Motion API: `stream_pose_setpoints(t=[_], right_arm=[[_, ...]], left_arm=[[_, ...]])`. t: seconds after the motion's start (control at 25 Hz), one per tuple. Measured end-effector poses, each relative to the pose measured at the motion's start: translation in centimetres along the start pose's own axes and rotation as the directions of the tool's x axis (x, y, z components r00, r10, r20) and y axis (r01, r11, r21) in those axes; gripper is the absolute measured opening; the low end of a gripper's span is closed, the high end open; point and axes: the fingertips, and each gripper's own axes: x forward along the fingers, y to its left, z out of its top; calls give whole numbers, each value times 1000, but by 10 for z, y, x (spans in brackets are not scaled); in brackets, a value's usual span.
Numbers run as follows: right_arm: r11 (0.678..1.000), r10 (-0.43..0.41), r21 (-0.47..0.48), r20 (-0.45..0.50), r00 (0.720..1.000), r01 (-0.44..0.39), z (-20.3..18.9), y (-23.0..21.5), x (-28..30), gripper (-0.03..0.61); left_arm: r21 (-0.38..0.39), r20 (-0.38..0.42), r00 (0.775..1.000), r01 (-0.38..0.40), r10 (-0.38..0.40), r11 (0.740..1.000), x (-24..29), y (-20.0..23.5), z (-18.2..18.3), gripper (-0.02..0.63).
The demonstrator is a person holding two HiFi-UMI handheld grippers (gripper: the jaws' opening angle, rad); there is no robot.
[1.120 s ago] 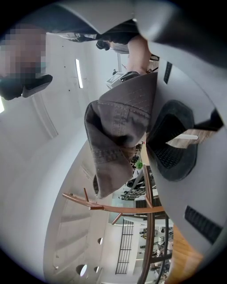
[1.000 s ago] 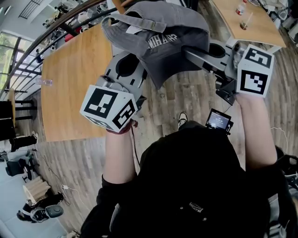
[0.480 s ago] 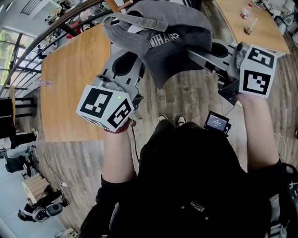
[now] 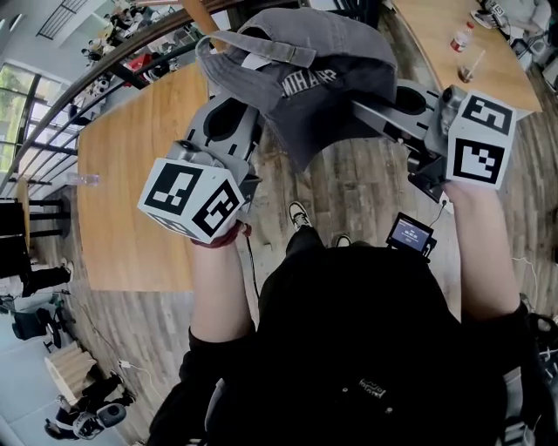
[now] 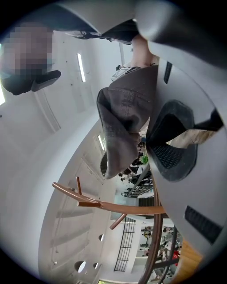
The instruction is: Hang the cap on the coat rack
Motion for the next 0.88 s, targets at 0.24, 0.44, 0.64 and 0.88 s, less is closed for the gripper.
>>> stream_pose_setpoints(t=[0.24,0.44,0.64,0.88], right_arm=[[999,-35,-20,33,999,35,32,-25,13,40],[998,-60,-19,35,998,60,58,-53,48,40],[996,-80,-23,54,995,81,70,-56,61,40],[995,-90,-31,68,994,92,76,-58,67,40]], left_arm=[[38,23,998,58,-59,998,31,23,23,6],[44,23,995,100,-102,994,56,66,33,6],[62,3,988,151,-152,987,59,80,37,6],[90,17,986,164,-166,982,62,83,42,6]])
